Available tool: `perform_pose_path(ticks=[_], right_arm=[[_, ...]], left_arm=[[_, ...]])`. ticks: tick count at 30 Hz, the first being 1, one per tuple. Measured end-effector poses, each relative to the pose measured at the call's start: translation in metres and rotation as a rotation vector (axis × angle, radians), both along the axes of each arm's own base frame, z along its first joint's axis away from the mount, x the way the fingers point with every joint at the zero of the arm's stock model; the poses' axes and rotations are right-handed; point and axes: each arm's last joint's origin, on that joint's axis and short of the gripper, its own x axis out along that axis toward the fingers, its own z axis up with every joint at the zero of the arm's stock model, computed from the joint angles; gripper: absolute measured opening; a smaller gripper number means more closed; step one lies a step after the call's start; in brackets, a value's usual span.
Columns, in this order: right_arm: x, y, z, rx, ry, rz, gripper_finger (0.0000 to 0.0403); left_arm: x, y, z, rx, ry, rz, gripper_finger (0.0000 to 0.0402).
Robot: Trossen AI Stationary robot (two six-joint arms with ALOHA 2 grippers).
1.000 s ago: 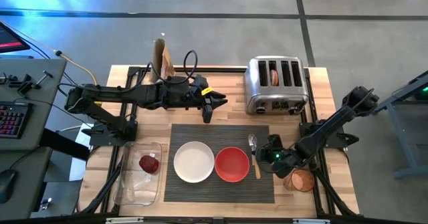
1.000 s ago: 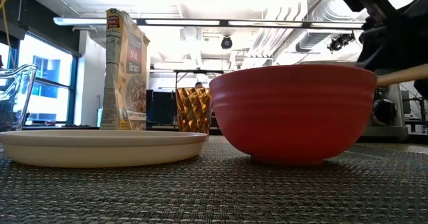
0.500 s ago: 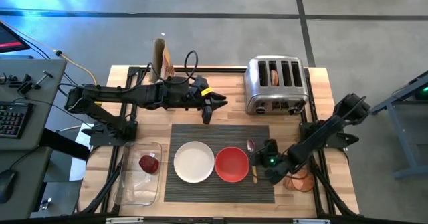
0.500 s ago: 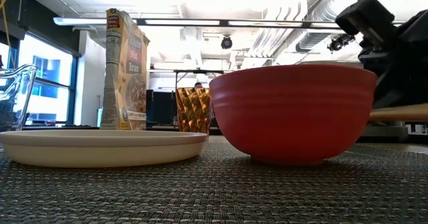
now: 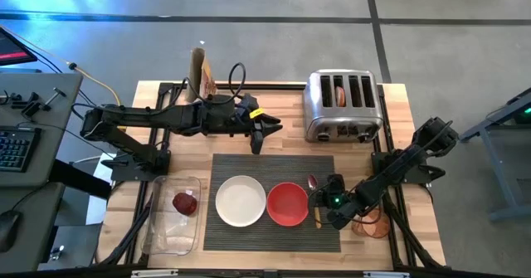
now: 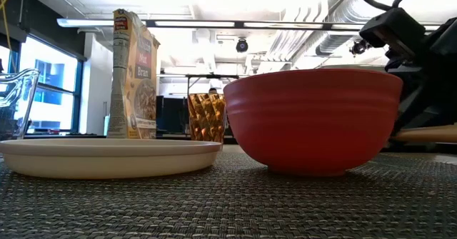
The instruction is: Arrange a breakfast setting
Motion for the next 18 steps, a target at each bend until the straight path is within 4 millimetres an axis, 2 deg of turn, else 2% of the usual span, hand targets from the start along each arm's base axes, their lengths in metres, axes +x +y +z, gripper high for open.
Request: perform_pose_path(ticks=[11,18], right_arm=[[0.0005,-0.0003,-0.0010,0.064,0.038,0.005,0.0026],[0.0004,-0.0004,-0.0011,0.082,0.033,-0.018,0.0028]], left_arm=[[0.0000,0.0000,0.0000,0.000,0.000,0.000,0.0095],[0.0000,0.0000,0.0000,0.008,0.001,-0.001,0.0095]])
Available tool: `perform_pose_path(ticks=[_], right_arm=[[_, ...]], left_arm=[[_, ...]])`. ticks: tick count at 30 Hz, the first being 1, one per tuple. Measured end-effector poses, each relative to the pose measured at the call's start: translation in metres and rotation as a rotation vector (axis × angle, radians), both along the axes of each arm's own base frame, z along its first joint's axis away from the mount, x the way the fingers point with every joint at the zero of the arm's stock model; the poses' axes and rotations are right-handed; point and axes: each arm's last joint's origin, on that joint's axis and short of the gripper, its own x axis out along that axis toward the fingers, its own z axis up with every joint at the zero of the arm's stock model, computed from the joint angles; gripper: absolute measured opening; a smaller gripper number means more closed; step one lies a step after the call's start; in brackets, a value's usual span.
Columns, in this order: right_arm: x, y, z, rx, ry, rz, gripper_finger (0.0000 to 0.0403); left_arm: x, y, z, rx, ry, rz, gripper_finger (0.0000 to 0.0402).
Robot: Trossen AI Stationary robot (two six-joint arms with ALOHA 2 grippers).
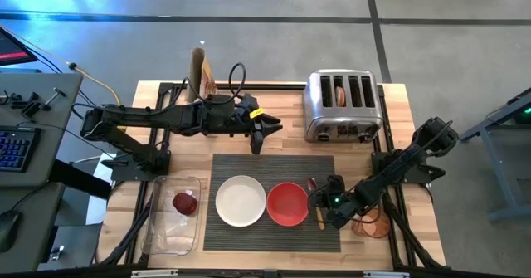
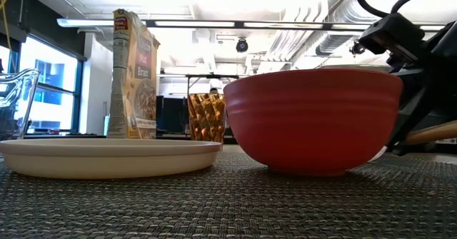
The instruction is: Arrange a breakfast setting
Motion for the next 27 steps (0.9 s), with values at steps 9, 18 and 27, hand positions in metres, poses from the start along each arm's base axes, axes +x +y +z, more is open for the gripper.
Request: perform_pose_path(ticks=[9,18,27], right_arm=[[0.0011,-0.0012,-0.0004,0.056,0.017,-0.027,0.0029],[0.0023,-0.0030,-0.0005,0.047,0.018,-0.025,0.0030],[0.0024,-0.0029,-0.0004,0.047,0.016,-0.023,0.0047]], left_arm=[[-0.0001,0.0019,0.0000,0.001,0.000,0.005,0.0095],[-0.0001,0.0035,0.0000,-0.003,0.000,-0.005,0.0095],[-0.0001,0.0035,0.0000,-0.005,0.000,-0.006,0.0095]])
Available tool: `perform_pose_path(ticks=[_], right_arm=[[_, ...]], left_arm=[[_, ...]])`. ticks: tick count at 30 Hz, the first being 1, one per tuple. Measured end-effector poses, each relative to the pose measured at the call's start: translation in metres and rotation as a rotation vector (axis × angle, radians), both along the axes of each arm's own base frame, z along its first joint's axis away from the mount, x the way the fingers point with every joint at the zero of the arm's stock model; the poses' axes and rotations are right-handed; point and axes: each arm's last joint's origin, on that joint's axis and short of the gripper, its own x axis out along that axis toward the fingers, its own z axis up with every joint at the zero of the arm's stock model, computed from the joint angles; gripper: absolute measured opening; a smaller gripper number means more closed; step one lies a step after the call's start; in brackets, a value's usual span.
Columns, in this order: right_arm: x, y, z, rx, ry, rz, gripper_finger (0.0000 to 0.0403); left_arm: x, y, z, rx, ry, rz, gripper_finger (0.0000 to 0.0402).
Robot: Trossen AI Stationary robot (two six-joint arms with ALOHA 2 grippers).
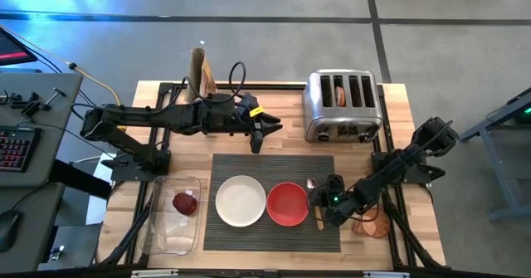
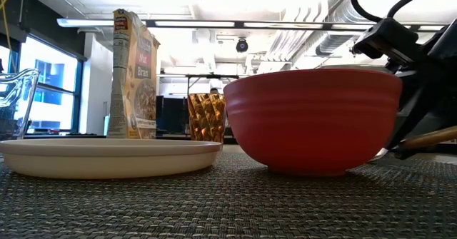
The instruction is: Arrange a breakfast setting
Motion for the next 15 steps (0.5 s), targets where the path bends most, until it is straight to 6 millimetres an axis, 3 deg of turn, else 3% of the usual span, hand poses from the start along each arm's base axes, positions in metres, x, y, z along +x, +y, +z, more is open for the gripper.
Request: perform_pose_path(ticks=[7,15], right_arm=[[0.0000,-0.0001,0.0000,0.001,-0.002,-0.007,0.0088],[-0.0010,-0.0009,-0.0004,-0.006,0.009,-0.007,0.0094]], left_arm=[[0.0000,-0.0002,0.0000,-0.002,0.000,-0.008,0.0095],[0.0000,-0.0005,0.0000,-0.003,0.000,-0.016,0.0095]])
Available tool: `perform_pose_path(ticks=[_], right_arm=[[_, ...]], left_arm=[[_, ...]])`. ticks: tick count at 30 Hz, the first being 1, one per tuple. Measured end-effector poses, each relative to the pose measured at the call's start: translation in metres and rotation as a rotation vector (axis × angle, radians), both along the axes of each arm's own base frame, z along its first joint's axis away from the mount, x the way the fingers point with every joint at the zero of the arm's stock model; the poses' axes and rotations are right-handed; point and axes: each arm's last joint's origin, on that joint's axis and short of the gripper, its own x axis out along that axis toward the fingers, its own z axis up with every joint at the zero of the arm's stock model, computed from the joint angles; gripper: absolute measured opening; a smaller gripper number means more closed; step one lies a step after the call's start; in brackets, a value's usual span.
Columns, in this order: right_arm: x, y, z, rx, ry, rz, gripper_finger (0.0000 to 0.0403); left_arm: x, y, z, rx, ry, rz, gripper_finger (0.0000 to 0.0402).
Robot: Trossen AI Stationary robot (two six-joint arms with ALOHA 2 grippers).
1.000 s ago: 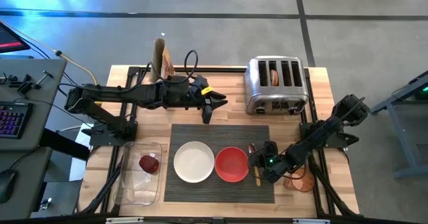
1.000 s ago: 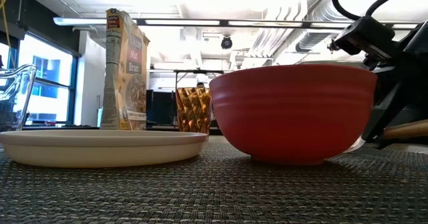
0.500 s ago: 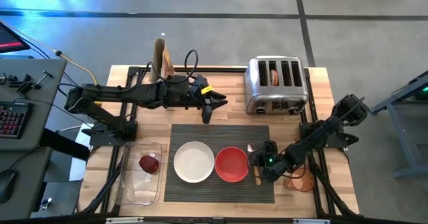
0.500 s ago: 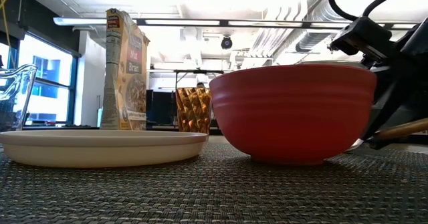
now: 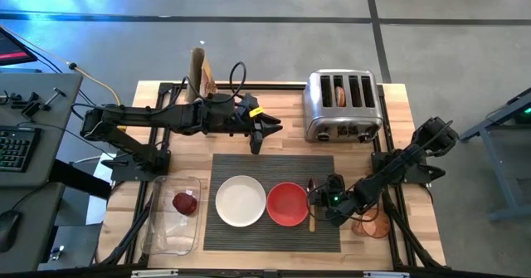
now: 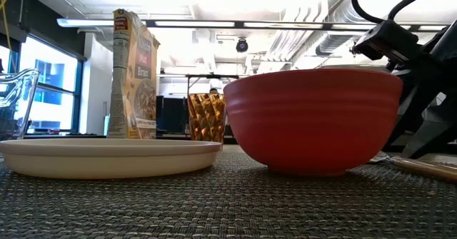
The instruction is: Arrange a breakfast setting
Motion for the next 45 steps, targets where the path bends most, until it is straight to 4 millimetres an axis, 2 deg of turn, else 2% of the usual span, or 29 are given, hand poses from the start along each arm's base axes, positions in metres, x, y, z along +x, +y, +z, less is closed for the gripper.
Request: perform_pose_path(ticks=[10,18,23,31,37,45], right_arm=[[-0.008,-0.007,0.018,-0.024,-0.009,0.006,0.0094],[-0.027,-0.027,0.055,-0.100,-0.042,0.031,0.0094],[-0.037,-0.049,0.082,-0.216,-0.123,0.045,0.0094],[-0.055,-0.095,0.118,-0.434,-0.187,0.023,0.0094],[-0.071,-0.127,0.142,-0.626,-0.225,-0.020,0.0094],[-0.086,-0.160,0.177,-0.985,-0.219,-0.054,0.0094]], left_arm=[[-0.002,0.000,0.002,-0.004,-0.006,-0.022,0.0095],[-0.023,0.005,0.021,-0.001,-0.042,-0.003,0.0095],[-0.042,0.008,0.031,-0.001,-0.038,0.016,0.0095],[-0.067,0.008,0.033,0.006,0.067,0.077,0.0095],[-0.074,0.008,0.029,-0.013,0.126,0.103,0.0095],[-0.076,0.007,0.021,-0.040,0.204,0.110,0.0095]])
